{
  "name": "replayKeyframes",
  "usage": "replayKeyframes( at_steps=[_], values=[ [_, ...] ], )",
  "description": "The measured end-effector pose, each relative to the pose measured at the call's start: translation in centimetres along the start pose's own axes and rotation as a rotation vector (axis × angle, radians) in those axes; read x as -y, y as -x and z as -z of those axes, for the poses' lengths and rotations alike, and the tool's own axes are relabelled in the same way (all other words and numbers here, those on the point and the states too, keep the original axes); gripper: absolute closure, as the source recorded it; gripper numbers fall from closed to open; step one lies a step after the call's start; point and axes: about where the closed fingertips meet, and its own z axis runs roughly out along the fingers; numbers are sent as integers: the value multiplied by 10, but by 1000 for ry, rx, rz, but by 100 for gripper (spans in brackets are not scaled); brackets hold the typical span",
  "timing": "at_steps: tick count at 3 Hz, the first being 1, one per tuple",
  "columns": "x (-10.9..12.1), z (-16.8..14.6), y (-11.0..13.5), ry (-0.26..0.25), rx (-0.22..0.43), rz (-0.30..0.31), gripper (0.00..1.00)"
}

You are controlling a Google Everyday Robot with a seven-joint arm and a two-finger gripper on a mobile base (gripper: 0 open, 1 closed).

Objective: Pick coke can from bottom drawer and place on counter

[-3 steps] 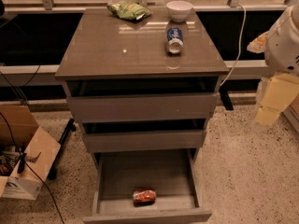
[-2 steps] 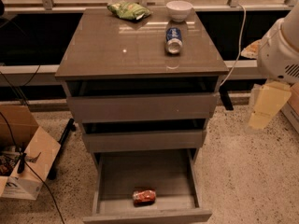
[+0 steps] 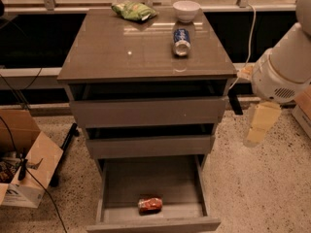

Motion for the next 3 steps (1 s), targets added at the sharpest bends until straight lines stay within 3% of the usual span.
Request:
replayKeyframes(
  at_steps=[1, 2, 3],
  values=[
    [6, -56, -17, 66, 25, -25, 0],
    [3, -59, -15, 78, 28, -33, 0],
    [-8, -69, -7, 125, 39, -62, 0]
  ],
)
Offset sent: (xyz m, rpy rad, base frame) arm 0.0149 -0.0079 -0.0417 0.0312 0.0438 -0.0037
